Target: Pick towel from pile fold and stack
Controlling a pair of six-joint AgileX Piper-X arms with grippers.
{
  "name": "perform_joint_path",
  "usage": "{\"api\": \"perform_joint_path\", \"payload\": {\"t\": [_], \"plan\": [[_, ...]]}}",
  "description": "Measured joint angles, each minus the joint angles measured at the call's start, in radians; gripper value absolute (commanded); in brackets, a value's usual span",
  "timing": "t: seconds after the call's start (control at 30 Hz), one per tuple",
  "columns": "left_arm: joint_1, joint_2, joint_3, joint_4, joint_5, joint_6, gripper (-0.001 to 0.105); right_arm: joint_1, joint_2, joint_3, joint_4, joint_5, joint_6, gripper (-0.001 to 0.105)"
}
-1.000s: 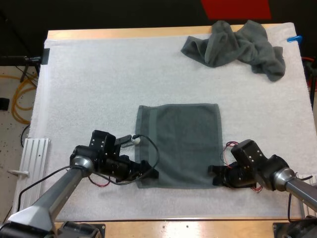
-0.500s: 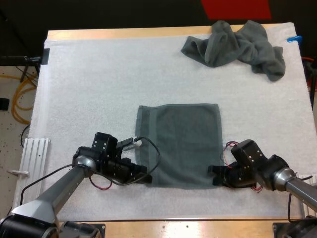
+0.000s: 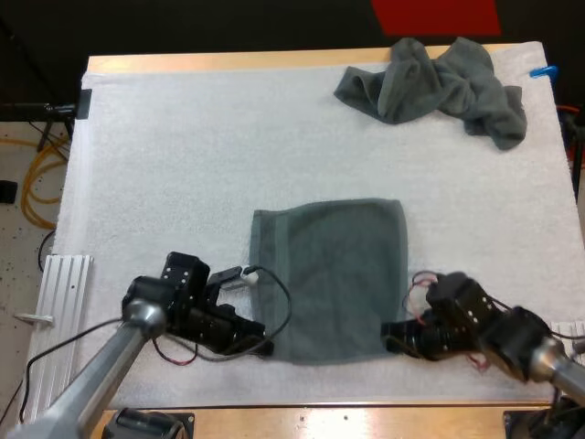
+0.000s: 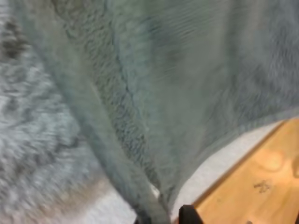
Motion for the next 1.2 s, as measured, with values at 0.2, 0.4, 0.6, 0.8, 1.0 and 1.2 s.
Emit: {"api": "perform_joint_path", "payload": {"t": [0.2,0.4,0.6,0.8,1.0,1.2], "plan": [[-0.002,-0.091,0.0,-0.062,0.0,-0.041,0.0,0.036,-0.06,0.0,-0.015,0.142,0.13,0.0],[0.0,-0.051,0.0,-0.32,-0.037,-0.189,0.0,-0.067,0.03,0.0,-0.218,0.171,0.23,0.0],[0.071,0.047,0.0,-0.578,-0.049,-0.27,0.0,-0.224,0.186,0.0,-0.431,0.076,0.264,0.0],[0.171,0.195,0.0,-0.769,-0.034,-0.313,0.0,-0.327,0.342,0.0,-0.602,0.025,0.265,0.0],[0.198,0.324,-0.027,-0.878,0.015,-0.338,0.0,-0.367,0.428,-0.001,-0.763,0.012,0.273,0.0],[0.198,0.352,-0.082,-0.933,0.009,-0.339,0.0,-0.374,0.478,-0.022,-0.825,0.019,0.276,0.0]]}}
